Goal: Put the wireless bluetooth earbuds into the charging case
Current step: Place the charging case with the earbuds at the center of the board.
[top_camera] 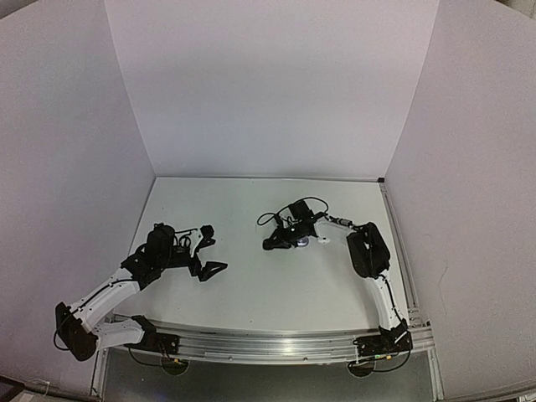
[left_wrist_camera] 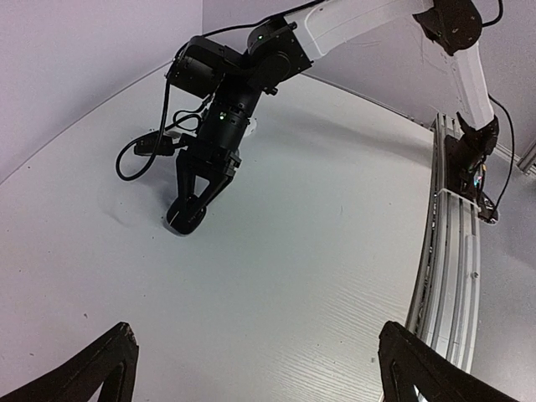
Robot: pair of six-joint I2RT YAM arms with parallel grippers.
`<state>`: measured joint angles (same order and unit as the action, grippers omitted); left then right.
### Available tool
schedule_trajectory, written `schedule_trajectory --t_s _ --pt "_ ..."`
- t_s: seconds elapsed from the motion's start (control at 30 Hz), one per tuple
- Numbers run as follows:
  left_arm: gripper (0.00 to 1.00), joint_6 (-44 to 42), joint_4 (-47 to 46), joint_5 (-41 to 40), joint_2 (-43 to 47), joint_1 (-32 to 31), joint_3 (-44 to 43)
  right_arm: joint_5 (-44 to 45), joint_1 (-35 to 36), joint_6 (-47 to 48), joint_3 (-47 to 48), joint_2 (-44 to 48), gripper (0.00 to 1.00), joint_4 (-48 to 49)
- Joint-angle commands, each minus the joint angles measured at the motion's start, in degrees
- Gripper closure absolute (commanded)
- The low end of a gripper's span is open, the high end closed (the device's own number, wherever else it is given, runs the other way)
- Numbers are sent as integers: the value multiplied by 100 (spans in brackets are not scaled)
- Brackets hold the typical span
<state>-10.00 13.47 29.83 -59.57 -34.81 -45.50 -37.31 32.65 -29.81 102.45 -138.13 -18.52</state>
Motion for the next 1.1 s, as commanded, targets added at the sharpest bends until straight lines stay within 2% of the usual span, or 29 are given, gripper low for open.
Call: schedule_trajectory --t_s 0.0,0.4,0.57,0.7,0.9,1.07 --pt "1 47 -217 -30 114 4 10 23 -39 173 443 -259 92 -520" --pt "1 41 -222 -66 151 1 33 708 -57 212 495 -111 55 -802" --pt "0 41 -251 -38 163 0 19 829 -52 153 539 -52 51 -826" --pt "1 7 -190 -62 177 8 -3 1185 -39 74 371 179 44 -863" --pt "1 -20 -179 -54 160 4 -30 1542 22 182 320 388 42 -1119" --pt "1 -20 -190 -34 154 2 -37 1512 126 260 311 377 42 -1252"
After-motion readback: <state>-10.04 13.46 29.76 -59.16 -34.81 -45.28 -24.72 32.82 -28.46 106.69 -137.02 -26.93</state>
